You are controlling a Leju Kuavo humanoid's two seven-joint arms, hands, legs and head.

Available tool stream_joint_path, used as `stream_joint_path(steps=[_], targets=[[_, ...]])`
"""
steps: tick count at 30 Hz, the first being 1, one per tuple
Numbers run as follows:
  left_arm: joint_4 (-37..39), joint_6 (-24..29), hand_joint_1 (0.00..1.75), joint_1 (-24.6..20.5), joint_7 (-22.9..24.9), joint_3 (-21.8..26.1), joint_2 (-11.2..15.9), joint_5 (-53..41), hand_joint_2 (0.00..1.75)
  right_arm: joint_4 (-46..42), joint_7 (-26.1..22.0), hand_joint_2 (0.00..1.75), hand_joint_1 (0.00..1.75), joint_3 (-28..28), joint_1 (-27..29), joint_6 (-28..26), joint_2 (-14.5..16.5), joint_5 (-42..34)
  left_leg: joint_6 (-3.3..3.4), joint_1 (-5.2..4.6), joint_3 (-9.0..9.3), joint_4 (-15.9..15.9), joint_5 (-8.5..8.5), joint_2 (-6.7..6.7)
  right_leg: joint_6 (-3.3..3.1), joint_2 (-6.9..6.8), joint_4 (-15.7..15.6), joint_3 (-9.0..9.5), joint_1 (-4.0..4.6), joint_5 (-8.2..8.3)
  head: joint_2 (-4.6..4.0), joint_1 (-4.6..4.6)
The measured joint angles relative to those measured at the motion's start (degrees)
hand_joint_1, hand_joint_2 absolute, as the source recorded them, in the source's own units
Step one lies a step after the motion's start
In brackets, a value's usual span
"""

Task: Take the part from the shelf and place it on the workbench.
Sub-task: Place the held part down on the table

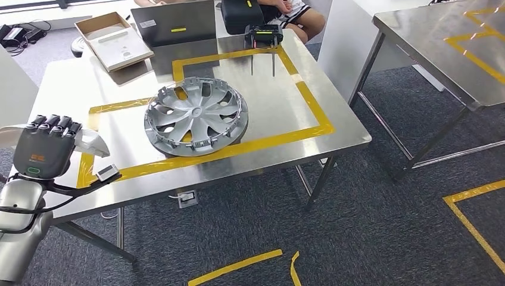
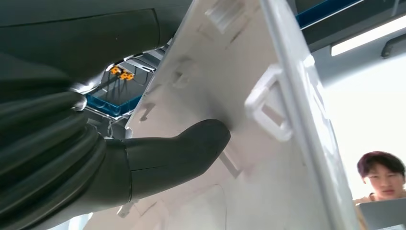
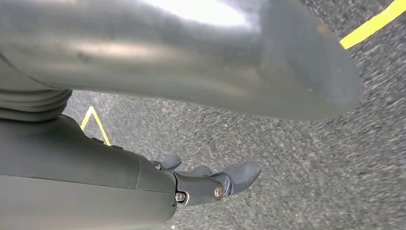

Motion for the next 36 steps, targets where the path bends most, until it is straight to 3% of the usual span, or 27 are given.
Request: stream_joint_path(steps=[12, 16, 20, 24, 36], targets=[[7.7, 0.0, 1.75, -8.4, 7.2, -9.6, -4.6, 0.0, 1.75, 0.0, 2.2, 0.0, 0.0, -0.1, 0.5, 0.3, -1.8, 2.1, 0.0, -0.01, 0.01, 0.0, 0.0, 0.08, 0.05, 0.09, 0.0, 0.02, 0.0, 0.03, 0.0, -0.01], [9.0, 0.1, 0.0, -9.4, 8.6, -10.8, -4.9, 0.0, 1.75, 0.0, 1.7, 0.0, 0.0, -0.1, 0.8, 0.6, -2.4, 2.3, 0.0, -0.01, 0.02, 0.0, 0.0, 0.09, 0.05, 0.1, 0.0, 0.02, 0.0, 0.03, 0.0, -0.01], [9.4, 0.1, 0.0, -9.4, 8.3, -10.6, -4.7, 0.0, 1.75, 0.0, 1.9, 0.0, 0.0, -0.1, 0.9, 1.3, -2.9, 2.9, 0.0, -0.01, 0.0, -0.1, 0.0, 0.08, 0.05, 0.07, 0.0, 0.03, 0.0, 0.03, 0.0, -0.01], [9.7, 0.1, 0.0, -9.3, 8.3, -9.0, -4.1, 0.0, 0.0, 0.0, 3.2, 0.0, 0.0, 0.0, 1.0, 1.7, -3.5, 3.4, -0.01, -0.01, 0.01, -0.1, 0.0, 0.08, 0.05, 0.07, 0.0, 0.02, 0.0, 0.02, 0.0, -0.01], [10.0, 0.1, 0.0, -8.5, 11.3, -9.1, -2.2, 0.0, 0.0, 0.0, 4.3, 0.0, 0.0, 0.1, 0.9, 1.0, -5.3, 3.3, -0.04, -0.01, 0.04, -0.1, 0.02, 0.06, 0.05, 0.06, 0.0, 0.05, 0.0, 0.02, 0.0, -0.01]])
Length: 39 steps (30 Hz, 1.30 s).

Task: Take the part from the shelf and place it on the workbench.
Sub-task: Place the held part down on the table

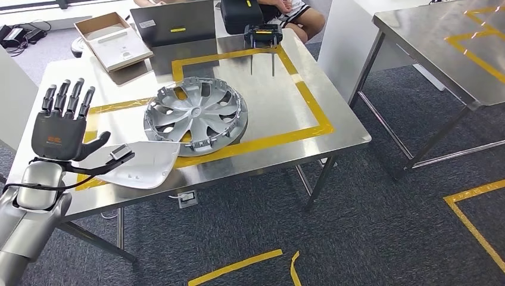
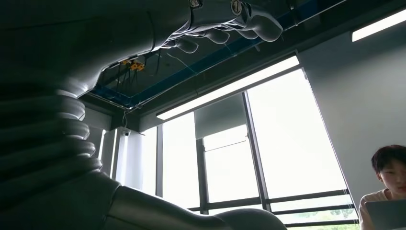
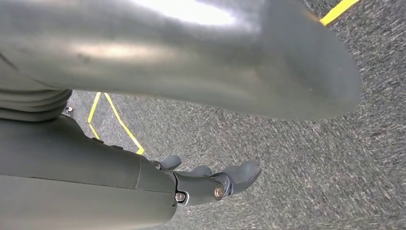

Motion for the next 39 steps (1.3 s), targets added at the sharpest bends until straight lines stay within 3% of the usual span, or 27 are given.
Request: stream_joint_path(steps=[7, 12, 19, 21, 24, 25, 26, 27, 29, 31, 35, 37, 39], targets=[[-0.4, 0.1, 0.0, 0.4, 0.5, -1.2, -0.2, 0.0, 0.0, 0.0, -0.3, 0.0, 0.0, 0.0, 0.0, 0.6, -0.1, 0.0, 0.0, 0.0, 0.02, 0.0, 0.0, 0.01, 0.0, 0.01, 0.0, -0.01, 0.0, 0.0, 0.0, -0.01], [-0.8, 0.1, 0.0, 0.8, -2.2, -1.3, -0.6, 0.0, 0.0, 0.0, -0.3, 0.0, 0.0, 0.0, 0.0, 0.8, -0.1, 0.2, 0.03, -0.03, 0.01, 0.0, -0.03, 0.01, 0.02, 0.01, 0.0, -0.01, -0.03, 0.01, 0.0, -0.01], [-1.0, 0.1, 0.0, 0.6, -5.1, 0.3, -1.6, 0.0, 0.0, 0.0, -1.0, 0.0, 0.0, 0.0, 0.0, 1.4, -0.1, 0.8, 0.9, -0.32, 0.14, -0.3, 0.23, 0.11, 0.91, 0.04, -0.1, 0.02, -0.32, 0.04, 0.0, -0.02], [-0.9, 0.1, 0.0, 0.1, -5.1, 0.3, -1.7, 0.0, 0.0, 0.0, -1.4, 0.0, 0.0, 0.0, 0.0, 1.7, -0.1, 0.9, 1.36, 0.07, 0.36, -1.2, 0.75, 0.33, 1.29, -0.01, 2.8, -1.31, -0.27, -1.83, 0.0, 0.12], [-0.3, 0.1, 0.0, -0.6, -6.2, 0.3, -1.9, 0.0, 0.0, 0.0, -2.1, 0.0, 0.0, 0.1, 0.0, 2.0, -0.1, 1.1, 1.57, 0.21, 0.24, -1.3, 0.95, 0.54, 1.96, -0.07, 13.5, -6.74, -0.71, -6.58, 0.0, 0.27], [-0.1, 0.1, 0.0, -0.6, -6.8, 0.4, -1.9, 0.0, 0.0, 0.0, -2.2, 0.0, 0.0, 0.2, 0.1, 2.0, -0.1, 1.2, 1.52, 0.26, 0.16, -1.2, 0.95, 0.61, 2.2, -0.09, 15.7, -7.98, -0.95, -6.8, 0.0, 0.27], [0.0, 0.1, 0.0, -0.7, -7.4, 0.6, -2.0, 0.0, 0.0, 0.0, -2.2, 0.0, 0.0, 0.2, 0.1, 2.1, -0.1, 1.2, 1.4, 0.37, 0.09, -1.1, 0.95, 0.66, 2.42, -0.11, 15.9, -8.27, -1.19, -5.9, 0.0, 0.27], [0.2, 0.1, 0.0, -0.8, -8.0, 0.8, -2.0, 0.0, 0.0, 0.0, -2.2, 0.0, 0.0, 0.2, 0.1, 2.2, -0.1, 1.2, 1.19, 0.54, -0.03, -0.9, 0.92, 0.69, 2.67, -0.15, 13.8, -7.47, -1.47, -4.02, 0.0, 0.27], [0.4, 0.1, 0.0, -1.4, -8.6, 1.2, -1.9, 0.0, 0.0, 0.0, -2.3, 0.0, 0.0, 0.2, 0.1, 2.4, 0.0, 1.2, 0.44, 0.89, -0.47, -0.1, 0.76, 0.66, 3.15, -0.19, 6.6, -4.16, -1.91, -0.26, 0.0, 0.3], [0.7, 0.1, 0.0, -2.0, -8.9, 1.4, -1.5, 0.0, 0.0, 0.0, -2.6, 0.0, 0.0, 0.2, 0.0, 2.7, 0.0, 1.2, -0.55, 0.88, -1.07, 0.6, 0.77, 0.52, 2.71, 0.12, 2.6, -2.55, -1.89, 1.12, 0.0, 0.4], [1.2, 0.1, 0.0, -2.4, -9.6, 2.1, -0.6, 0.0, 0.0, 0.0, -3.1, 0.0, 0.0, 0.2, 0.0, 3.1, 0.0, 1.2, -2.29, 1.0, -1.9, 1.0, 0.85, 0.33, 0.45, 0.3, 2.3, -3.61, -1.75, 1.69, 0.0, 0.44], [1.5, 0.1, 0.0, -2.5, -10.2, 2.4, 0.0, 0.0, 0.0, 0.0, -3.3, 0.0, 0.0, 0.2, -0.1, 3.4, 0.1, 1.1, -2.7, 1.11, -3.57, 5.0, -2.55, 0.31, -0.54, 0.16, 2.1, -4.32, -1.75, 2.48, 0.0, 0.34], [1.9, 0.1, 0.0, -2.4, -10.8, 2.8, 0.4, 0.0, 0.0, 0.0, -3.4, 0.0, 0.0, 0.2, -0.1, 3.6, 0.1, 1.0, -2.85, 1.08, -6.02, 12.5, -7.25, 0.28, -0.97, 0.13, 2.1, -5.25, -1.51, 3.19, 0.0, 0.25]])
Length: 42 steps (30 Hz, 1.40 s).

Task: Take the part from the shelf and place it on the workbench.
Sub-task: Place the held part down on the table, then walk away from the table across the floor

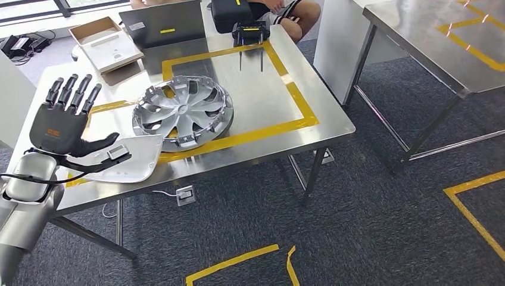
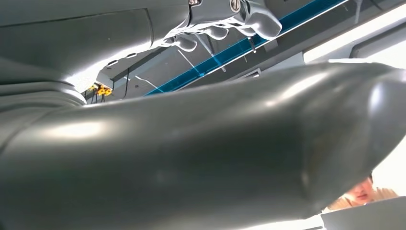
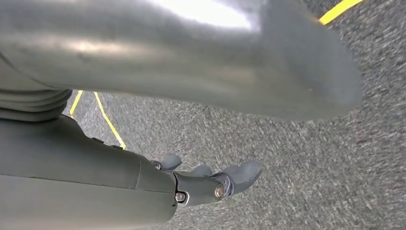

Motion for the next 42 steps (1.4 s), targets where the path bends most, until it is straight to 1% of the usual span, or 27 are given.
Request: stream_joint_path(steps=[1, 2, 3, 6, 7, 9, 11, 13, 15, 16, 17, 18, 19, 20, 22, 23, 25, 27, 29, 31, 32, 33, 35, 37, 38, 41, 42], targets=[[0.2, 0.0, 0.0, 0.1, -0.3, 0.2, 0.2, 0.0, 0.0, 0.0, -0.1, 0.0, 0.0, 0.0, 0.0, 0.1, 0.1, -0.1, 0.0, -0.02, -0.63, 2.8, -1.24, -0.01, -0.07, -0.01, 0.0, -0.46, 0.15, 0.37, 0.0, -0.01], [0.3, 0.0, 0.0, 0.1, -0.6, 0.4, 0.3, 0.0, 0.0, 0.0, -0.2, 0.0, 0.0, 0.0, 0.0, 0.1, 0.1, -0.1, 0.09, -0.04, -0.33, 3.7, -1.34, -0.01, -0.09, -0.02, 0.0, -0.91, 0.28, 0.72, 0.0, -0.01], [0.4, 0.0, 0.0, 0.2, -0.8, 0.7, 0.4, 0.0, 0.0, 0.0, -0.3, 0.0, 0.0, 0.0, 0.0, 0.1, 0.2, -0.1, 0.28, -0.08, 1.12, 2.3, -0.42, -0.01, -0.05, -0.02, 0.1, -1.3, 0.39, 1.06, 0.0, -0.01], [0.6, 0.0, 0.0, -0.2, -1.3, 1.4, 0.9, 0.0, 0.0, 0.0, -0.9, 0.0, 0.0, 0.0, -0.1, 0.2, 0.5, -0.2, 1.1, -0.45, 8.61, -8.9, 2.82, -0.05, 0.46, 0.01, 0.1, -2.12, 0.54, 2.05, 0.0, 0.01], [0.6, 0.0, 0.0, -0.3, -1.6, 1.6, 1.0, 0.0, 0.0, 0.0, -0.9, 0.0, 0.0, 0.0, -0.1, 0.3, 0.6, -0.2, 1.29, -0.67, 10.03, -11.3, 3.14, -0.09, 0.78, 0.01, 0.1, -2.26, 0.53, 2.4, 0.0, -0.01], [0.7, 0.0, 0.0, -0.5, -2.2, 2.0, 1.1, 0.0, 0.0, 0.0, -0.9, 0.0, 0.0, 0.0, -0.1, 0.3, 0.7, -0.3, 1.7, -1.11, 10.35, -12.3, 3.53, -0.17, 1.56, 0.01, -0.2, -2.4, 0.46, 3.2, 0.0, -0.12], [0.9, 0.0, 0.0, -1.0, -2.5, 2.2, 0.9, 0.0, 0.0, 0.0, -0.9, 0.0, 0.0, 0.0, -0.1, 0.3, 0.9, -0.4, 2.64, -0.93, 9.74, -12.6, 4.43, -0.06, 2.29, -0.01, -0.1, -2.72, 0.39, 3.12, 0.0, -0.2], [1.3, 0.0, 0.0, -1.6, -2.6, 2.2, 0.7, 0.0, 0.0, 0.0, -0.9, 0.0, 0.0, 0.0, -0.2, 0.3, 1.0, -0.5, 3.64, -0.64, 8.66, -13.0, 5.64, 0.16, 2.9, -0.1, 3.2, -4.13, 0.37, -0.26, 0.0, -0.09], [1.8, 0.0, 0.0, -2.1, -2.5, 2.2, 0.5, 0.0, 0.0, 0.0, -0.9, 0.0, 0.0, 0.0, -0.4, 0.3, 1.0, -0.6, 4.13, -0.73, 7.14, -12.9, 6.76, 0.28, 3.35, -0.15, 10.2, -6.47, 0.38, -5.33, 0.0, -0.02], [2.1, 0.0, 0.0, -2.3, -2.5, 2.1, 0.4, 0.0, 0.0, 0.0, -0.8, 0.0, 0.0, 0.0, -0.4, 0.5, 1.0, -0.6, 4.16, -0.77, 6.33, -12.8, 7.34, 0.32, 3.48, -0.16, 13.5, -7.23, 0.38, -6.73, 0.0, -0.02], [2.4, 0.0, 0.0, -2.3, -2.6, 2.1, 0.3, 0.0, 0.0, 0.0, -0.7, 0.0, 0.0, 0.0, -0.4, 0.8, 1.0, -0.6, 4.13, -0.81, 5.51, -12.8, 7.92, 0.34, 3.55, -0.16, 15.4, -7.27, 0.39, -6.92, 0.0, -0.02], [2.7, 0.0, 0.0, -2.4, -2.7, 2.1, 0.3, 0.0, 0.0, 0.0, -0.5, 0.0, 0.0, 0.0, -0.5, 1.2, 1.1, -0.7, 4.04, -0.83, 4.69, -12.6, 8.48, 0.36, 3.51, -0.16, 15.3, -6.32, 0.39, -6.01, 0.0, -0.02], [2.9, 0.0, 0.0, -2.6, -2.9, 2.1, 0.3, 0.0, 0.0, 0.0, -0.2, 0.0, 0.0, 0.0, -0.5, 1.7, 1.1, -0.8, 3.91, -0.83, 3.89, -12.5, 9.0, 0.37, 3.38, -0.18, 13.1, -4.3, 0.4, -4.55, 0.0, -0.02], [3.2, 0.0, 0.0, -2.8, -3.1, 2.1, 0.3, 0.0, 0.0, 0.0, 0.0, 0.0, 0.0, 0.0, -0.6, 2.2, 1.1, -0.9, 3.73, -0.83, 3.17, -12.2, 9.49, 0.38, 3.12, -0.2, 9.4, -1.48, 0.44, -3.55, 0.0, -0.02], [3.6, 0.0, 0.0, -3.3, -3.5, 2.2, 0.3, 0.0, 0.0, 0.0, 0.4, 0.0, 0.0, -0.1, -0.9, 2.7, 1.1, -1.3, 3.16, -0.89, 2.17, -11.9, 10.37, 0.42, 2.38, -0.24, 2.2, 3.27, 0.79, -3.29, 0.0, -0.07], [3.7, 0.0, 0.0, -3.6, -3.7, 2.2, 0.3, 0.0, 0.0, 0.0, 0.4, 0.0, 0.0, -0.1, -1.0, 2.7, 1.2, -1.5, 2.8, -0.89, 1.97, -11.9, 10.81, 0.46, 1.96, -0.23, 0.3, 4.33, 0.97, -3.65, 0.0, -0.03], [4.1, 0.0, 0.0, -3.9, -4.2, 2.2, 0.2, 0.0, 0.0, 0.0, 0.4, 0.0, 0.0, -0.4, -1.0, 3.2, 1.3, -2.3, 2.0, -0.85, 1.87, -12.3, 11.78, 0.48, 1.12, -0.22, -0.4, 4.04, 1.15, -3.09, 0.0, 0.07], [4.4, 0.0, 0.0, -4.2, -4.6, 2.2, 0.2, 0.0, 0.0, 0.0, 0.1, 0.0, 0.0, -0.9, -1.1, 4.0, 1.5, -3.1, 1.34, -0.72, 1.16, -11.7, 10.67, 0.33, 0.27, -0.3, -1.0, 3.2, 0.95, -1.77, 0.0, 0.04], [4.9, 0.0, 0.0, -4.5, -4.8, 2.2, 0.1, 0.0, 0.0, 0.1, -0.6, 0.0, 0.0, -1.4, -1.1, 4.6, 1.7, -3.5, 0.77, -0.56, -0.56, -7.2, 5.7, 0.16, -0.26, -0.4, -1.3, 1.85, 0.73, -0.24, 0.0, -0.17], [5.5, 0.0, 0.0, -4.9, -4.6, 2.1, 0.0, 0.0, 0.0, 0.1, -1.3, 0.0, 0.0, -1.7, -1.1, 4.9, 1.8, -3.5, 0.29, -0.48, -2.14, 0.1, 1.11, 0.13, -0.37, -0.42, -1.2, 0.17, 0.72, 1.1, 0.0, -0.26], [5.9, 0.0, 0.0, -5.0, -4.6, 2.1, -0.2, 0.0, 0.0, 0.1, -1.5, 0.0, 0.0, -1.7, -1.1, 4.9, 1.9, -3.4, 0.15, -0.44, -2.11, 2.6, 0.59, 0.13, -0.33, -0.42, -1.2, -0.66, 0.7, 1.75, 0.0, -0.26], [6.2, 0.0, 0.0, -5.1, -4.5, 2.0, -0.3, 0.0, 0.0, 0.1, -1.7, 0.0, 0.0, -1.7, -1.1, 4.9, 2.0, -3.3, 0.08, -0.4, -1.28, 3.5, 1.23, 0.13, -0.23, -0.42, -1.2, -1.49, 0.67, 2.39, 0.0, -0.26], [6.7, 0.0, 0.0, -5.4, -4.4, 1.8, -0.4, 0.0, 0.0, 0.1, -2.5, 0.0, 0.0, -1.7, -1.1, 4.9, 2.1, -3.0, 0.03, -0.27, 3.54, -1.2, 3.77, 0.2, 0.14, -0.44, -0.9, -3.02, 0.56, 3.58, 0.0, -0.27], [6.9, 0.0, 0.0, -5.9, -4.4, 1.8, -0.5, 0.0, 0.0, 0.0, -3.4, 0.0, 0.0, -1.7, -1.1, 4.8, 2.2, -2.8, 0.35, -0.46, 9.26, -9.0, 3.59, 0.35, 0.8, -0.46, -0.6, -3.99, 0.61, 4.57, 0.0, -0.25], [7.0, 0.0, 0.0, -6.2, -4.4, 1.8, -0.5, 0.0, 0.0, 0.0, -3.7, 0.0, 0.0, -1.7, -1.1, 4.8, 2.3, -2.6, 0.72, -0.58, 10.66, -11.4, 2.85, 0.34, 1.17, -0.49, -0.5, -4.14, 0.66, 5.01, 0.0, -0.27], [7.3, 0.0, 0.0, -6.3, -5.0, 1.9, -0.4, 0.0, 0.0, 0.0, -4.0, 0.0, 0.0, -1.7, -1.0, 4.8, 2.3, -2.1, 2.39, -0.83, 10.16, -12.5, 3.21, -0.07, 2.36, -0.72, -0.8, -4.3, 0.5, 6.02, 0.0, -0.36], [7.5, 0.0, 0.0, -6.3, -5.2, 2.0, -0.4, 0.0, 0.0, 0.0, -4.0, 0.0, 0.0, -1.7, -0.9, 5.0, 2.3, -2.0, 2.96, -0.83, 9.68, -12.5, 3.86, -0.21, 2.7, -0.76, -0.3, -4.72, 0.43, 5.16, 0.0, -0.37]])
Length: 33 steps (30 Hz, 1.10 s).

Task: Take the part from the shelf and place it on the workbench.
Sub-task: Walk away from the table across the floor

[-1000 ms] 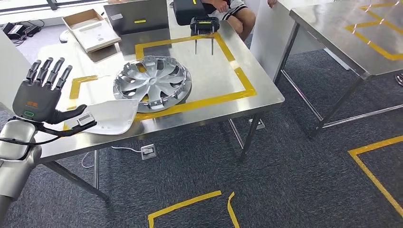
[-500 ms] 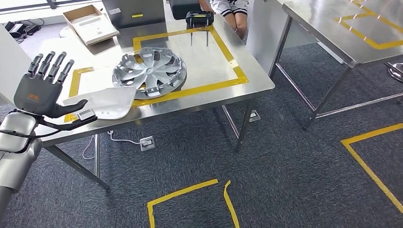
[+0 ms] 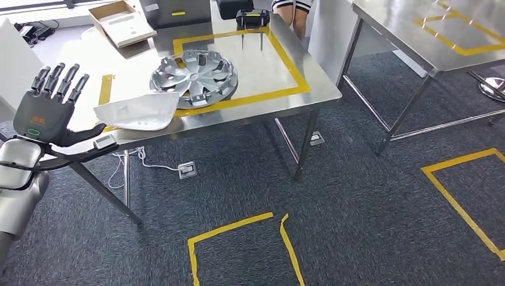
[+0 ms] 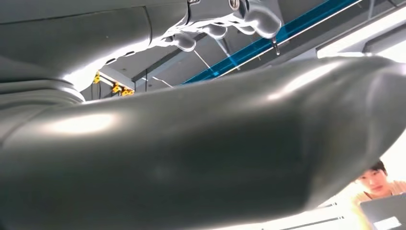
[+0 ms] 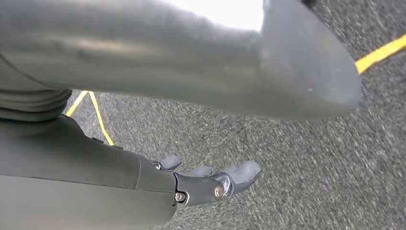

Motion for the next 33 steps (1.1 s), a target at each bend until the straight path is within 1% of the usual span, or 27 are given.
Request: stream_joint_path(steps=[1, 2, 4, 5, 6, 7, 8, 10, 11, 12, 14, 15, 16, 17, 19, 20, 21, 22, 23, 24, 25, 26, 27, 28, 30, 31, 33], targets=[[0.2, 0.0, 0.0, 0.0, -0.2, 0.1, 0.0, 0.0, 0.0, 0.0, 0.0, 0.0, 0.0, 0.0, 0.0, 0.2, 0.0, 0.1, 0.5, 0.04, -0.65, -0.1, 0.8, -0.14, 0.27, 0.01, 1.5, -0.69, -0.01, -1.97, 0.0, 0.01], [0.3, 0.0, 0.0, 0.1, -0.3, 0.2, 0.0, 0.0, 0.0, 0.0, 0.0, 0.0, 0.0, 0.0, 0.0, 0.3, 0.0, 0.2, 0.86, 0.08, -1.4, -0.2, 1.64, -0.34, 0.43, 0.06, 4.2, -1.63, -0.05, -4.84, 0.0, 0.04], [0.5, 0.0, 0.0, 0.3, -0.4, 0.4, 0.0, 0.0, 0.0, 0.0, -0.1, 0.0, 0.0, 0.0, 0.0, 0.4, 0.1, 0.3, 1.12, 0.0, -3.3, -0.1, 3.21, -0.99, 0.59, 0.12, 11.8, -3.47, 0.05, -10.2, 0.0, 0.08], [0.6, 0.0, 0.0, 0.4, -0.4, 0.5, 0.0, 0.0, 0.0, 0.0, -0.1, 0.0, 0.0, 0.0, 0.0, 0.4, 0.1, 0.4, 1.13, -0.06, -4.28, 0.0, 3.94, -1.36, 0.55, 0.15, 14.9, -3.81, 0.11, -11.23, 0.0, 0.08], [0.7, 0.0, 0.0, 0.6, -0.5, 0.5, 0.0, 0.0, 0.0, 0.0, -0.1, 0.0, 0.0, 0.0, 0.0, 0.4, 0.1, 0.4, 1.08, -0.13, -5.25, 0.1, 4.64, -1.76, 0.41, 0.19, 16.4, -3.37, 0.19, -11.04, 0.0, 0.08], [0.8, 0.0, 0.0, 0.6, -0.5, 0.6, 0.0, 0.0, 0.0, 0.0, -0.1, 0.0, 0.0, 0.0, 0.0, 0.3, 0.1, 0.4, 1.01, -0.2, -6.18, 0.2, 5.31, -2.1, 0.15, 0.29, 15.8, -1.98, 0.31, -9.95, 0.0, 0.09], [0.8, 0.0, 0.0, 0.7, -0.5, 0.6, 0.0, 0.0, 0.0, 0.0, 0.0, 0.0, 0.0, 0.0, -0.1, 0.3, 0.1, 0.4, 0.94, -0.28, -7.03, 0.2, 5.98, -2.39, -0.27, 0.49, 13.2, 0.51, 0.48, -8.67, 0.0, 0.09], [0.9, 0.0, 0.0, 0.7, -0.1, 0.6, 0.1, 0.0, 0.0, 0.0, 0.1, 0.0, 0.0, 0.0, -0.3, 0.0, 0.0, 0.3, 0.67, -0.42, -8.27, 0.3, 7.21, -2.78, -1.31, 1.0, 5.0, 6.53, 0.92, -8.34, 0.0, 0.03], [0.9, 0.0, 0.0, 0.6, 0.2, 0.6, 0.1, 0.0, 0.0, 0.0, 0.1, 0.0, 0.0, 0.0, -0.3, -0.1, 0.0, 0.2, 0.38, -0.4, -8.52, 0.2, 7.78, -2.95, -1.71, 1.2, 1.8, 8.59, 1.11, -8.69, 0.0, 0.05], [1.0, 0.0, 0.0, 0.6, 0.4, 0.6, 0.1, 0.0, 0.0, 0.0, 0.1, 0.0, 0.0, 0.0, -0.4, -0.3, 0.0, 0.1, 0.0, -0.31, -8.61, 0.0, 8.33, -3.08, -2.01, 1.26, -0.1, 9.54, 1.28, -9.13, 0.0, 0.11], [1.2, 0.0, 0.0, 0.5, 0.7, 0.5, 0.1, 0.0, 0.0, 0.0, 0.2, 0.0, 0.0, 0.0, -0.6, -0.7, 0.1, 0.0, -0.83, -0.08, -8.62, -0.6, 9.3, -3.18, -2.57, 1.13, -1.0, 9.27, 1.32, -8.15, 0.0, 0.29], [1.4, 0.0, 0.0, 0.4, 0.7, 0.4, 0.1, 0.0, 0.0, 0.0, 0.3, 0.0, 0.0, 0.0, -0.6, -1.0, 0.1, -0.1, -1.16, -0.03, -8.86, -0.5, 8.9, -2.84, -2.95, 0.99, -1.4, 9.0, 1.24, -7.44, 0.0, 0.3], [1.5, 0.0, 0.0, 0.3, 0.8, 0.4, 0.1, 0.0, 0.0, 0.0, 0.3, 0.0, 0.0, 0.0, -0.6, -1.3, 0.2, -0.2, -1.47, 0.01, -9.35, 0.5, 7.39, -2.26, -3.29, 0.84, -1.8, 8.6, 1.09, -6.6, 0.0, 0.21], [1.7, 0.0, 0.0, 0.2, 0.9, 0.3, 0.1, 0.0, 0.0, 0.0, 0.4, 0.0, 0.0, 0.0, -0.6, -1.5, 0.2, -0.2, -1.75, 0.08, -10.1, 2.7, 4.88, -1.56, -3.51, 0.66, -2.0, 8.05, 0.91, -5.77, 0.0, 0.14], [2.0, 0.0, 0.0, 0.0, 1.2, 0.1, 0.0, 0.0, 0.0, 0.0, 0.4, 0.0, 0.0, 0.0, -0.6, -1.7, 0.2, -0.3, -2.45, 0.32, -11.82, 9.7, -0.87, -0.55, -3.65, 0.39, -2.0, 6.5, 0.83, -4.38, 0.0, -0.02], [2.1, 0.0, 0.0, 0.0, 1.3, 0.0, -0.1, 0.0, 0.0, 0.0, 0.5, 0.0, 0.0, 0.0, -0.5, -1.8, 0.2, -0.3, -2.78, 0.44, -12.27, 13.2, -2.35, -0.4, -3.57, 0.25, -2.0, 5.6, 0.78, -3.71, 0.0, -0.02], [2.3, 0.0, 0.0, 0.0, 1.4, -0.1, -0.1, 0.0, 0.0, 0.0, 0.5, 0.0, 0.0, 0.0, -0.5, -1.8, 0.3, -0.3, -3.04, 0.55, -12.07, 15.5, -2.48, -0.33, -3.44, 0.09, -1.9, 4.66, 0.69, -3.04, 0.0, -0.02], [2.4, 0.0, 0.0, 0.0, 1.4, -0.2, -0.2, 0.0, 0.0, 0.0, 0.6, 0.0, 0.0, 0.0, -0.4, -1.8, 0.3, -0.3, -3.24, 0.66, -11.05, 16.0, -1.49, -0.29, -3.26, -0.07, -1.8, 3.72, 0.58, -2.42, 0.0, -0.02], [2.5, 0.0, 0.0, 0.0, 1.5, -0.2, -0.3, 0.0, 0.0, 0.0, 0.7, 0.0, 0.0, 0.0, -0.4, -1.9, 0.3, -0.3, -3.42, 0.76, -8.97, 14.4, 0.02, -0.25, -3.02, -0.23, -1.6, 2.8, 0.44, -1.83, 0.0, -0.02], [2.6, 0.0, 0.0, -0.1, 1.5, -0.3, -0.3, 0.0, 0.0, 0.0, 0.9, 0.0, 0.0, -0.1, -0.4, -1.9, 0.4, -0.4, -3.57, 0.89, -6.05, 11.0, 0.85, -0.15, -2.72, -0.37, -1.3, 2.01, 0.34, -1.35, 0.0, -0.02], [2.7, 0.0, 0.0, -0.3, 1.6, -0.5, -0.4, 0.0, 0.0, 0.0, 1.0, 0.0, 0.0, -0.1, -0.4, -1.9, 0.4, -0.5, -3.6, 0.85, -2.79, 6.8, 0.65, -0.06, -2.35, -0.48, -1.1, 1.31, 0.3, -0.94, 0.0, -0.04], [2.7, 0.0, 0.0, -0.5, 1.6, -0.6, -0.5, 0.0, 0.0, 0.0, 1.1, 0.0, 0.0, -0.1, -0.4, -1.9, 0.4, -0.6, -3.29, 0.74, -0.28, 3.2, -0.11, 0.0, -1.94, -0.58, -0.9, 0.83, 0.33, -0.53, 0.0, -0.01], [2.9, 0.0, 0.0, -0.7, 1.5, -0.7, -0.5, 0.0, 0.0, 0.0, 1.1, 0.0, 0.0, -0.2, -0.4, -1.8, 0.4, -0.8, -2.79, 0.58, 1.13, 0.8, -1.11, 0.03, -1.51, -0.63, -0.8, 0.58, 0.39, -0.13, 0.0, 0.0], [3.3, 0.0, 0.0, -0.8, 1.4, -0.7, -0.7, 0.1, 0.0, 0.0, 1.1, 0.0, 0.0, -0.2, -0.4, -1.8, 0.4, -1.0, -2.14, 0.33, 1.52, -0.3, -1.57, -0.01, -1.08, -0.67, -0.9, 0.44, 0.38, 0.33, 0.0, 0.01], [4.5, 0.0, 0.0, -1.1, 1.2, -0.7, -0.9, 0.1, 0.0, 0.0, 1.1, 0.0, 0.0, -0.5, -0.3, -1.7, 0.4, -1.2, -0.73, 0.26, 0.84, -0.4, -0.99, 0.02, -0.25, -0.61, -0.9, 0.22, 0.19, 0.75, 0.0, 0.0], [5.2, 0.0, 0.0, -1.4, 1.2, -0.7, -1.1, 0.0, 0.0, 0.0, 1.1, 0.0, 0.0, -0.6, -0.3, -1.6, 0.5, -1.3, -0.14, 0.27, 0.61, -0.4, -0.53, 0.06, 0.11, -0.51, 0.0, -0.24, 0.07, 0.0, 0.0, 0.03], [6.9, 0.0, 0.0, -2.1, 1.0, -0.8, -1.6, 0.0, 0.0, 0.0, 1.1, 0.0, 0.0, -0.9, -0.3, -1.6, 0.6, -1.3, 0.66, 0.32, -0.03, -0.5, 0.35, 0.11, 0.67, -0.25, 5.3, -2.43, -0.01, -3.8, 0.0, 0.15]])
